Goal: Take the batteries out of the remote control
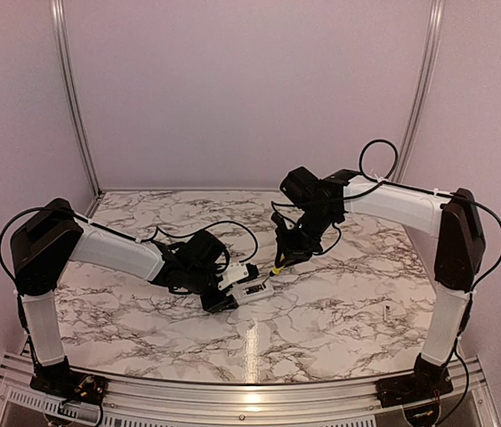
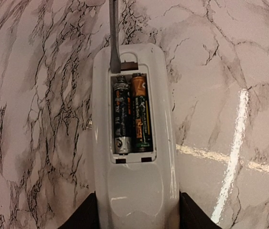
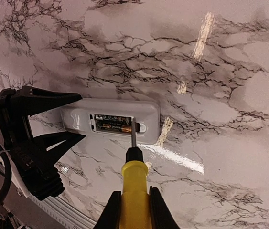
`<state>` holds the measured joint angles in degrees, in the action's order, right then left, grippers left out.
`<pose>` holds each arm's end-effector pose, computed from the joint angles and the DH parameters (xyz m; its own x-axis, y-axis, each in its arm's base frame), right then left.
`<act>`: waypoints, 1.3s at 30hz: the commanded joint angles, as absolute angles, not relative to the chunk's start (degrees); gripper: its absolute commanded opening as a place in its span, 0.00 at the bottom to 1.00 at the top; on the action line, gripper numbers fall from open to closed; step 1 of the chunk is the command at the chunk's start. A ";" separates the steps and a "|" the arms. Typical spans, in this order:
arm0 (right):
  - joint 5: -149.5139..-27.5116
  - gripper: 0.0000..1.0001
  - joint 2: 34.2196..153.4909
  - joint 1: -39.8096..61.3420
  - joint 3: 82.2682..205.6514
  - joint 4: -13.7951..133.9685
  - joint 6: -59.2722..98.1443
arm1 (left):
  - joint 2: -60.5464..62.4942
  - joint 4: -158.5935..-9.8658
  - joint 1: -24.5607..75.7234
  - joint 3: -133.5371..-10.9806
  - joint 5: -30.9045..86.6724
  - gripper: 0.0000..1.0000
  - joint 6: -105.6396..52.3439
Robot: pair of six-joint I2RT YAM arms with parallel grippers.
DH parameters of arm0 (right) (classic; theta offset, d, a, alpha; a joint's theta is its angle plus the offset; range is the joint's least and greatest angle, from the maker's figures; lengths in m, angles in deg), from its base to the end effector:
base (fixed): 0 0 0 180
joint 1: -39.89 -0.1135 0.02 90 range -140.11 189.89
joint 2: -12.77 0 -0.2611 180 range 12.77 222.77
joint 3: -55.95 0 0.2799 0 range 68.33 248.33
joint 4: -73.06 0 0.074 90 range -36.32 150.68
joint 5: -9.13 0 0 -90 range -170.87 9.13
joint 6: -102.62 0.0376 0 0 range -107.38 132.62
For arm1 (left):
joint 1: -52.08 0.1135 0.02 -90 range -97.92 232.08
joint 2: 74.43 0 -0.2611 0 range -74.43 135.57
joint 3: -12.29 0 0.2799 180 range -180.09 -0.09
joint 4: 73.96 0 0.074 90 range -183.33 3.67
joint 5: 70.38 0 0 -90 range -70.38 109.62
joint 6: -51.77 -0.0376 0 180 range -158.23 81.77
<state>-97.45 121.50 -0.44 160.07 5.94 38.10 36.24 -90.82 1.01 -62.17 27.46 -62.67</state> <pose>0.3112 0.2783 0.2338 -0.9497 -0.2654 -0.1664 -0.3101 0.8717 0.3795 0.2504 -0.3182 0.1035 -0.1171 0.7973 -0.5921 0.9563 0.2514 0.1493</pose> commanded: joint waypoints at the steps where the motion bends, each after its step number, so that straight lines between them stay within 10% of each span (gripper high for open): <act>1: -99.95 0.00 123.52 -1.06 161.33 8.98 37.98 | 35.91 -91.25 0.59 -62.48 26.63 0.00 -63.20; 39: -99.50 0.00 117.69 -1.28 159.61 8.89 38.90 | 37.14 -91.93 0.61 -63.75 26.32 0.00 -63.28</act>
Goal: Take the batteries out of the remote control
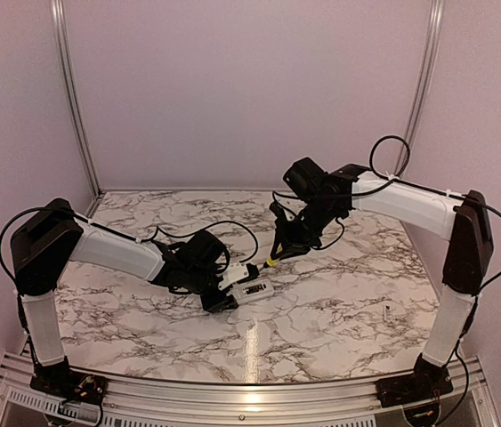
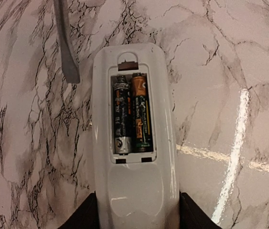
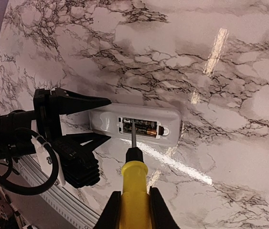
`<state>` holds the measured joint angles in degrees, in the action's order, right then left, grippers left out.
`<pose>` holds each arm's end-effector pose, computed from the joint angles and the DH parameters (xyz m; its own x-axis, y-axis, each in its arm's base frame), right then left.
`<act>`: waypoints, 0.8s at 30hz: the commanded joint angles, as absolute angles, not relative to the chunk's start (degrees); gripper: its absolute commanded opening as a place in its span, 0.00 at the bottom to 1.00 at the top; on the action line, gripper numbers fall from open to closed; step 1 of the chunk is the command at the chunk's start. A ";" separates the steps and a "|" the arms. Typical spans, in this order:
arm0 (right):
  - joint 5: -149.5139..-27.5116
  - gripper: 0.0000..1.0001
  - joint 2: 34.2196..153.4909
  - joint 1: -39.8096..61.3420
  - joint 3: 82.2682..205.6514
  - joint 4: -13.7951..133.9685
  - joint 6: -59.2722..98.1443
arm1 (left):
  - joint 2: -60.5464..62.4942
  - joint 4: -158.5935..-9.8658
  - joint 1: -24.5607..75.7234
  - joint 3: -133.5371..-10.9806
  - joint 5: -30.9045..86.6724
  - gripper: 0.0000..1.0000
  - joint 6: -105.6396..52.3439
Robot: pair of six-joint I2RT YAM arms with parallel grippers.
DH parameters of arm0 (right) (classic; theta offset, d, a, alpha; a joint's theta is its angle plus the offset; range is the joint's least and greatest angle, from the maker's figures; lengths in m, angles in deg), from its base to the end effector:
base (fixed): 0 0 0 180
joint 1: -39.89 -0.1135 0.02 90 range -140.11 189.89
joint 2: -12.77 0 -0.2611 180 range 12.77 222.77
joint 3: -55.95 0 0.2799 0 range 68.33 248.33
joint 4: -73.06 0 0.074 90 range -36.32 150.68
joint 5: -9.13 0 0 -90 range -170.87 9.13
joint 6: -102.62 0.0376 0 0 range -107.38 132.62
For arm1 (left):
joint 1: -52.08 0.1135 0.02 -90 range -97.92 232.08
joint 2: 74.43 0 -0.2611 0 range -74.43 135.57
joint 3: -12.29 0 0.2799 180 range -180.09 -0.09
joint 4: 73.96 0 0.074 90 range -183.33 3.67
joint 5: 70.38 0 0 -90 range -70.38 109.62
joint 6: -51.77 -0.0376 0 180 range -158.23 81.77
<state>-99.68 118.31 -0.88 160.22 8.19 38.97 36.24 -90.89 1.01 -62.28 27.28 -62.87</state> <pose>0.3057 0.2796 0.2586 -0.9389 -0.2548 -0.2316 -0.3350 0.8312 0.4438 0.2507 -0.3184 0.1040 -0.1139 0.7986 -0.5910 0.9559 0.2503 0.1539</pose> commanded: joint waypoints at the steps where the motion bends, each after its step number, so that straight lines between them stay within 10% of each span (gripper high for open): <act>1: -99.46 0.00 118.04 -1.32 159.54 8.83 38.69 | 37.17 -91.91 0.61 -63.85 26.28 0.00 -63.29; 24: -96.52 0.00 122.14 -1.33 159.49 7.51 36.55 | 37.45 -93.12 0.66 -65.16 25.02 0.00 -63.93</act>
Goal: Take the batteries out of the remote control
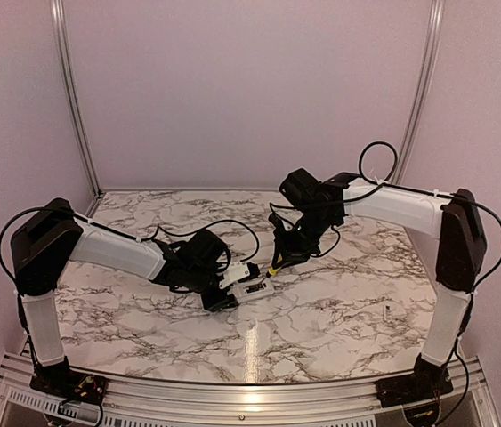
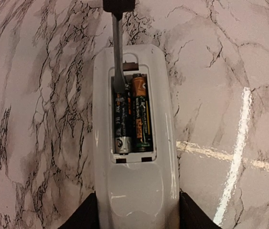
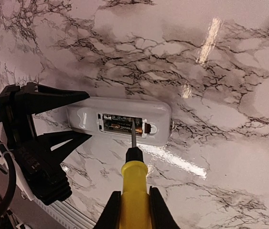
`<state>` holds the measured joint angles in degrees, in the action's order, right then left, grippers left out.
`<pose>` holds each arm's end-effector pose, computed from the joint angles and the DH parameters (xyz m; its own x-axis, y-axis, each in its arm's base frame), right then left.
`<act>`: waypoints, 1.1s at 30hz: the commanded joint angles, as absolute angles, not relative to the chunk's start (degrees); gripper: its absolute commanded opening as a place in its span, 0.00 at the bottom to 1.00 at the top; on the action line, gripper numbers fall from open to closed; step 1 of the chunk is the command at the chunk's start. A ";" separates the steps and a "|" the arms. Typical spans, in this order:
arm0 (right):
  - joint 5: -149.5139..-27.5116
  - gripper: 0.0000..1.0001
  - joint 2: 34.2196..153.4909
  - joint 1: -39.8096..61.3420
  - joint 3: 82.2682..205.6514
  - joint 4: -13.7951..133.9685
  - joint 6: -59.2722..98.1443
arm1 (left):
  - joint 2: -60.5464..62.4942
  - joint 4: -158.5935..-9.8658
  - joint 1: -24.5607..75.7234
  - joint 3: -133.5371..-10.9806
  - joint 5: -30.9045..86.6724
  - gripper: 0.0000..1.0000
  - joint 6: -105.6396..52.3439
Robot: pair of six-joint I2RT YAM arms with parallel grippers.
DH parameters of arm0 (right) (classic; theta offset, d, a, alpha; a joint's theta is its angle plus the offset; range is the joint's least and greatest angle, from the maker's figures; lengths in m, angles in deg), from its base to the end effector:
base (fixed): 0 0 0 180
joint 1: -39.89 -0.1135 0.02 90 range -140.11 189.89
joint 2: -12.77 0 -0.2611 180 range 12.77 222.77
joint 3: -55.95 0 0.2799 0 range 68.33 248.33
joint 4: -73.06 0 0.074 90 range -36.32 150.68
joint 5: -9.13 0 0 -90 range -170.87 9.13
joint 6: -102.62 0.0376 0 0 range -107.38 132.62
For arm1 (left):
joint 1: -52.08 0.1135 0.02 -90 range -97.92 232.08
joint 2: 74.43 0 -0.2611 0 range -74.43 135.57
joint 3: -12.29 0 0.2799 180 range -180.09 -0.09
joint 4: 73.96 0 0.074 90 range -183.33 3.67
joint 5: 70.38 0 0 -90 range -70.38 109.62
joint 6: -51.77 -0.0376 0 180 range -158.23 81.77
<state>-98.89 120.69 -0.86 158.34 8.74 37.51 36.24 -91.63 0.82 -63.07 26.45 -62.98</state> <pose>0.3081 0.2808 0.2319 -0.9404 -0.2820 -0.1903 -0.3370 0.8483 0.4084 0.2516 -0.3207 0.1071 -0.1108 0.8023 -0.5865 0.9532 0.2528 0.1658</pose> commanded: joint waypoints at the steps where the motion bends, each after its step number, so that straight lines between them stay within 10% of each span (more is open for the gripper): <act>1: -96.25 0.00 122.26 -1.33 159.67 7.34 36.52 | 37.50 -93.37 0.59 -65.28 24.86 0.00 -64.09; 33: -97.16 0.00 124.34 -1.33 162.15 6.85 36.09 | 38.81 -93.91 0.65 -66.45 25.25 0.00 -65.62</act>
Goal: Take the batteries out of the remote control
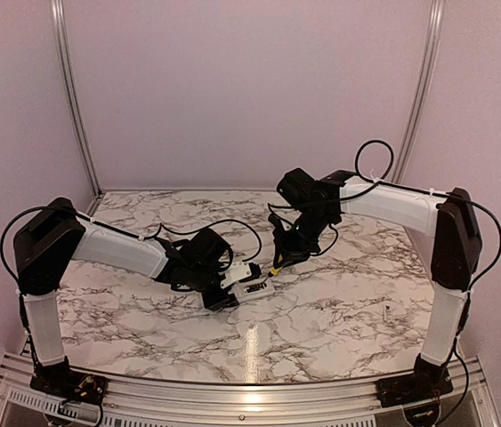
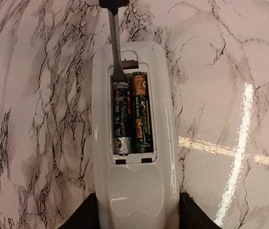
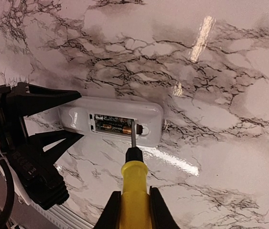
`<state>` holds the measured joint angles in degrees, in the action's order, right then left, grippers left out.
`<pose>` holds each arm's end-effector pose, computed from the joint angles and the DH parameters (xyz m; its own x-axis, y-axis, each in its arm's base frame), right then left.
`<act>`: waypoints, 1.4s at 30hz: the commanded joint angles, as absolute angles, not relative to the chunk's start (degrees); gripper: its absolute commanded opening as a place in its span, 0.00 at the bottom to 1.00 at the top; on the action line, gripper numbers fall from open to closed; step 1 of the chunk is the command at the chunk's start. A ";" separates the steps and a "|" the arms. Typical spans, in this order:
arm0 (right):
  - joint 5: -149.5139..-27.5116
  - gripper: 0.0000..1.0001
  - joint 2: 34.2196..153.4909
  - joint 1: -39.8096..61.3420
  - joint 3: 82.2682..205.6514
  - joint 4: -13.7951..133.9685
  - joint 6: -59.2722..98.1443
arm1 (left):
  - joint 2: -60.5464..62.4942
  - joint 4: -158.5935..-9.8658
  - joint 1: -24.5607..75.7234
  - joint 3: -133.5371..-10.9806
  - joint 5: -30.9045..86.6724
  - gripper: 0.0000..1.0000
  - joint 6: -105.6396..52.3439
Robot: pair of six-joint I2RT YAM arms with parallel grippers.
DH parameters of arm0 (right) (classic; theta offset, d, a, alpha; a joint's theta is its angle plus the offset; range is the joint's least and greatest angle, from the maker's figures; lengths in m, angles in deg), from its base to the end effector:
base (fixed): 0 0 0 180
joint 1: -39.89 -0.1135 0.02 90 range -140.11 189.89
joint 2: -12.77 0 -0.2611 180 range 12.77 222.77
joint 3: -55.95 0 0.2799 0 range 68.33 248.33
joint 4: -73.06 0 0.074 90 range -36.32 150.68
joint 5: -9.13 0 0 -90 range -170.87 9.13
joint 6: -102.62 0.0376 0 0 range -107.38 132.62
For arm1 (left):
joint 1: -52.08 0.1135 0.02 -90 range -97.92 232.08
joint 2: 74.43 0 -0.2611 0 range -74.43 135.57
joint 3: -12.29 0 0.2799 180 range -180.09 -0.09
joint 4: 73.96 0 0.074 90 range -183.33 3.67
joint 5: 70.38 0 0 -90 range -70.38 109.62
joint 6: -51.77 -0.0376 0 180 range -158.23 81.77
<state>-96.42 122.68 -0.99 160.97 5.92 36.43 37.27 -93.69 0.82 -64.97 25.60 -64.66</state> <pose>0.3123 0.2837 0.2303 -0.9378 -0.2974 -0.1793 -0.3437 0.8682 0.3578 0.2551 -0.3243 0.1075 -0.0921 0.8221 -0.5618 0.9547 0.2333 0.1849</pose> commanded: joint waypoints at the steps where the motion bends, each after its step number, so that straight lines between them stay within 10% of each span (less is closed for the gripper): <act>1: -97.40 0.00 124.58 -1.31 162.14 6.91 36.04 | 38.83 -93.90 0.66 -66.40 25.25 0.00 -65.57; 42: -118.10 0.00 122.64 7.19 140.72 26.88 29.33 | 38.86 -92.99 0.92 -65.88 25.56 0.00 -66.26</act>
